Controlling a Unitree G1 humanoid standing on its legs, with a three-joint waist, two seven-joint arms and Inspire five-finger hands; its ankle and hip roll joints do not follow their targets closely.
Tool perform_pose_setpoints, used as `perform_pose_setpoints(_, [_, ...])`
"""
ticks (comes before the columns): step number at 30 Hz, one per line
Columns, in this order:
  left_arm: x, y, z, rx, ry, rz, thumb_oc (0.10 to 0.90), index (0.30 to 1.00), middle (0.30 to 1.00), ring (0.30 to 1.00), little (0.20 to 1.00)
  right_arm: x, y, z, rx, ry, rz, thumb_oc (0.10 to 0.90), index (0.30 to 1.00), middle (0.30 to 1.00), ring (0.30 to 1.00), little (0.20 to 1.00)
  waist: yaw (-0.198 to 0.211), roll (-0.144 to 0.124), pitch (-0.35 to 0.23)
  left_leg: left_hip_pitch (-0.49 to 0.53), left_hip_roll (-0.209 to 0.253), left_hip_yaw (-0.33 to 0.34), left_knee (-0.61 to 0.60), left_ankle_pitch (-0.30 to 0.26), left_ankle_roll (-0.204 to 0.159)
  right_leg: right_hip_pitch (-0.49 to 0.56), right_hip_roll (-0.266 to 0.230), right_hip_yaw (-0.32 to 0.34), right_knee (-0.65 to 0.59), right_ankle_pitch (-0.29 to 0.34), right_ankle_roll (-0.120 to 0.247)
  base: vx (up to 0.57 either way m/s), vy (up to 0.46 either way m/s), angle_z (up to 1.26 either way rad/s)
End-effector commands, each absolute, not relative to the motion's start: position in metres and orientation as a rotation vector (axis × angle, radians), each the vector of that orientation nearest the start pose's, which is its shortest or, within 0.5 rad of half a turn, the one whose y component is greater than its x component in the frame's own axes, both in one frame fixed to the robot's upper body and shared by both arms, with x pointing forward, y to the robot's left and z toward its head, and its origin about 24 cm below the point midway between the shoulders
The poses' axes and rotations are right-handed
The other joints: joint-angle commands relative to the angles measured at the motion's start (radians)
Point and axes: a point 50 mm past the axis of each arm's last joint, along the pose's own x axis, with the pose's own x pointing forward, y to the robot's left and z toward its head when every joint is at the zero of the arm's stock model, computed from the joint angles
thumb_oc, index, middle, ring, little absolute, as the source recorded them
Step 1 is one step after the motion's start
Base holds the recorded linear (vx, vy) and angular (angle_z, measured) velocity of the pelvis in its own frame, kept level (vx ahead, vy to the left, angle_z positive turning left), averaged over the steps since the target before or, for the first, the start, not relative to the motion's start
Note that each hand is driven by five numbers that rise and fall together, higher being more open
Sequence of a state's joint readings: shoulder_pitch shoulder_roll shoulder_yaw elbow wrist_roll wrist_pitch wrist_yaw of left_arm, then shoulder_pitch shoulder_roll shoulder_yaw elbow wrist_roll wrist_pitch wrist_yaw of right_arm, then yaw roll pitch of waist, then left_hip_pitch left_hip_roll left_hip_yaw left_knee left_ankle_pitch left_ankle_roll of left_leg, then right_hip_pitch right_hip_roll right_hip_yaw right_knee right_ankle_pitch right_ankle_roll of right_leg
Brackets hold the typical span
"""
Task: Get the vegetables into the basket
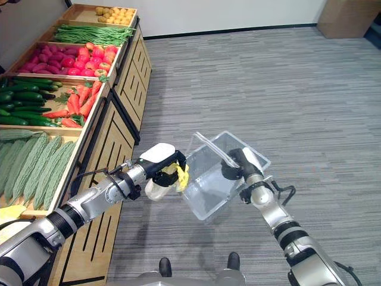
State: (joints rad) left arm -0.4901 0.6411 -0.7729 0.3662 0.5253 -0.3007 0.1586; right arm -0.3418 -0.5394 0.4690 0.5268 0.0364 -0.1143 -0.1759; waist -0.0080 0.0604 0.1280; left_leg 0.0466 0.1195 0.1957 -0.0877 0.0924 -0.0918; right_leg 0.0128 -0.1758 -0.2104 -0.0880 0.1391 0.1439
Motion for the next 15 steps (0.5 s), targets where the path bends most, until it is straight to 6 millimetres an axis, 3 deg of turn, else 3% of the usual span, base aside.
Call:
perform_pose_setpoints(1, [0.316, 0.116, 0.084, 1.341, -0.627, -0.549, 0.400, 0.300, 0.300, 0.300, 0.300, 0.323, -0.148, 0.106, -0.410, -0.356, 0.220, 0.400, 0.300, 0.300, 0.300, 0.300, -0.001, -0.079, -0.096, -0.019, 0.015, -0.015, 0.000, -0.037, -0.033, 0.010, -0.078, -0.006, 0.001, -0.017, 0.077, 0.01, 0.005, -0.06])
perform_pose_setpoints(15, [0.321, 0.120, 0.072, 1.437, -0.639, -0.443, 0.400, 0.300, 0.300, 0.300, 0.300, 0.302, -0.113, 0.111, -0.258, -0.409, 0.386, 0.400, 0.300, 0.300, 0.300, 0.300, -0.016, -0.088, -0.099, -0.011, 0.026, -0.004, 0.000, -0.039, -0.039, 0.014, -0.073, 0.003, 0.001, -0.022, 0.076, 0.00, 0.001, -0.02])
